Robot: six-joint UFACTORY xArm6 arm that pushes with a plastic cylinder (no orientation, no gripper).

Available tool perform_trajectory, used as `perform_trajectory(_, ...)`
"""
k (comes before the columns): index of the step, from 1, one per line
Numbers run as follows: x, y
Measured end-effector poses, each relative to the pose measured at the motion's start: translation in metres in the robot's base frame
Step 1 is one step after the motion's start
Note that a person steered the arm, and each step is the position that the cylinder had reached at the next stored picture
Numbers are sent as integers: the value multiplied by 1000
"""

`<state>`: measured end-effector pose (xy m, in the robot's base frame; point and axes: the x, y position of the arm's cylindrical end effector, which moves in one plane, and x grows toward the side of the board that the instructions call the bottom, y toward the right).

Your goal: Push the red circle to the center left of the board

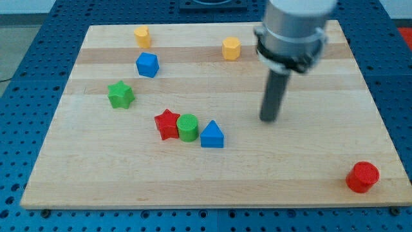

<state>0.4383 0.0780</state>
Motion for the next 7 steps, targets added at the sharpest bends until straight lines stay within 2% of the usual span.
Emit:
perform_trajectory(1, -29, -100)
perform_trajectory(2, -16, -175)
perform_trajectory(4, 23, -194)
perform_trajectory(5, 51, -185)
perform_trajectory(7, 76, -149)
